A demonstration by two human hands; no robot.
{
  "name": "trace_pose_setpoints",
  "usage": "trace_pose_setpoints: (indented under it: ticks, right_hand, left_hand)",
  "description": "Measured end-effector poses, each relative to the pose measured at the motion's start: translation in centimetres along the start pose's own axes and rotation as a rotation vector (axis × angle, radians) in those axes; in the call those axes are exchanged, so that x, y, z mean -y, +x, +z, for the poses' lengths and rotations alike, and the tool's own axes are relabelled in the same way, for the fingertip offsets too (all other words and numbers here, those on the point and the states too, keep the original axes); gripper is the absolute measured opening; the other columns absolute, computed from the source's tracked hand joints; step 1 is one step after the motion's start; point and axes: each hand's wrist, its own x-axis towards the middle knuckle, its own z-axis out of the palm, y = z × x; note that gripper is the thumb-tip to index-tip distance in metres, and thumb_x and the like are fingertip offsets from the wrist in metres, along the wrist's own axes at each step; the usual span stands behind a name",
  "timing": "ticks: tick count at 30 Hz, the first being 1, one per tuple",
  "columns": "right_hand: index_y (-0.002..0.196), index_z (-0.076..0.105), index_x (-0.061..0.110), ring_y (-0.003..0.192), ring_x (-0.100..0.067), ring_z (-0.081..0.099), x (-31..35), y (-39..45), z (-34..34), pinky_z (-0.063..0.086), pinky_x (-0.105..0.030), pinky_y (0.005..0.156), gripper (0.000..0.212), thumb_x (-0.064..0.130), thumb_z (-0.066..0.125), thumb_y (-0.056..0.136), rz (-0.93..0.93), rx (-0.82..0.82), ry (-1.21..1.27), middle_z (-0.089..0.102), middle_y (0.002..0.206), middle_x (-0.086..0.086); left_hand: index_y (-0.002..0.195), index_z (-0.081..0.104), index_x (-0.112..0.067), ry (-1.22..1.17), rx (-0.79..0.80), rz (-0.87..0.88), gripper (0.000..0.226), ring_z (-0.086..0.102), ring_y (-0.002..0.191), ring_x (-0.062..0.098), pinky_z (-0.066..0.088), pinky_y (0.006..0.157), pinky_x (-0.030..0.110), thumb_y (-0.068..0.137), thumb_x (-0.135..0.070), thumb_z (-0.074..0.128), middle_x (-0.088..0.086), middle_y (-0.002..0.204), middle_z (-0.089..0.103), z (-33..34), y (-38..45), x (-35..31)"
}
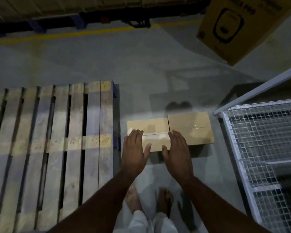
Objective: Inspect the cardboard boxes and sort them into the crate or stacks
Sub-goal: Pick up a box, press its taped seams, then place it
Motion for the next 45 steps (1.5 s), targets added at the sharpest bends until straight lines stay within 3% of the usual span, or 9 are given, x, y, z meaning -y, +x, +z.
trace_pose_setpoints:
  ticks: [8,15,21,26,29,31,35,41,45]
  right_hand:
    - [0.149,0.038,0.009,0.146,-0.024,0.03,-7.8,8.1,15.0,0.025,-0.039,0.12,0.056,0.032,0.053,0.1,0.092,0.122,0.029,0.037,0.157,-0.01]
    - [0.15,0.035,0.01,0.146,-0.026,0.028,-14.4,12.4,24.9,0.025,-0.04,0.119,0.059,0.035,0.053,0.1,0.155,0.199,0.011,0.035,0.158,-0.011]
    - [0.149,0.035,0.007,0.143,-0.031,0.029,-18.0,14.8,29.7,0.028,-0.044,0.117,0.061,0.034,0.054,0.099,0.208,0.24,0.026,0.033,0.157,-0.017]
    - [0.143,0.042,0.003,0.133,-0.037,0.035,-17.7,15.4,31.8,0.036,-0.049,0.109,0.065,0.037,0.063,0.091,0.292,0.146,0.015,0.038,0.15,-0.022]
    - [0.138,0.048,0.005,0.129,-0.037,0.038,-17.0,16.0,31.9,0.037,-0.049,0.107,0.068,0.038,0.072,0.084,0.388,0.086,0.123,0.044,0.144,-0.019]
    - [0.136,0.049,0.01,0.128,-0.035,0.041,-17.2,16.8,31.4,0.038,-0.05,0.107,0.067,0.04,0.074,0.082,0.472,0.068,0.216,0.047,0.14,-0.016]
    - [0.135,0.047,0.014,0.123,-0.034,0.048,-17.7,17.5,30.0,0.041,-0.054,0.105,0.069,0.045,0.075,0.081,0.574,0.108,0.422,0.053,0.132,-0.013]
    - [0.133,0.052,0.011,0.125,-0.034,0.043,-14.6,15.4,24.0,0.035,-0.035,0.1,0.059,0.035,0.075,0.085,0.588,0.034,0.545,0.051,0.133,-0.016]
    - [0.131,0.055,0.012,0.127,-0.032,0.041,-11.7,14.0,16.9,0.035,-0.036,0.102,0.056,0.035,0.076,0.084,0.575,-0.055,0.596,0.051,0.134,-0.015]
  left_hand:
    - [0.149,0.044,-0.011,-0.026,0.021,-0.05,0.063,0.04,0.143,0.027,0.035,0.117,0.051,0.1,-0.05,0.04,0.009,0.152,0.047,13.8,7.9,8.0]
    - [0.15,0.043,-0.014,-0.073,0.072,-0.141,0.056,0.033,0.147,0.023,0.027,0.123,0.042,0.102,-0.044,0.05,0.006,0.157,0.042,23.9,11.0,14.1]
    - [0.149,0.043,-0.011,-0.082,-0.029,-0.386,0.06,0.022,0.152,0.031,0.022,0.124,0.048,0.099,-0.039,0.059,0.013,0.162,0.031,28.5,12.3,18.9]
    - [0.156,0.027,-0.013,-0.324,-0.045,-0.657,0.083,0.035,0.144,0.032,0.037,0.115,0.053,0.09,-0.037,0.071,0.013,0.158,0.034,29.8,12.0,21.0]
    - [0.147,0.036,-0.02,-0.527,-0.025,-0.775,0.083,0.054,0.127,0.03,0.053,0.099,0.055,0.077,-0.047,0.071,0.007,0.14,0.052,30.4,12.0,22.1]
    - [0.141,0.043,-0.019,-0.605,-0.02,-0.808,0.073,0.058,0.12,0.029,0.057,0.092,0.054,0.079,-0.04,0.075,0.005,0.131,0.055,29.9,12.4,21.9]
    - [0.142,0.043,-0.01,-0.647,-0.11,-0.812,0.062,0.055,0.118,0.025,0.054,0.098,0.051,0.089,-0.018,0.075,0.002,0.127,0.051,27.1,13.1,21.3]
    - [0.137,0.048,-0.017,-0.581,-0.127,-0.711,0.053,0.058,0.118,0.024,0.054,0.097,0.049,0.091,-0.024,0.073,0.002,0.128,0.058,18.9,13.0,18.4]
    - [0.134,0.049,-0.019,-0.569,-0.192,-0.644,0.051,0.059,0.114,0.024,0.054,0.096,0.052,0.091,-0.03,0.073,0.001,0.123,0.06,12.4,12.5,13.4]
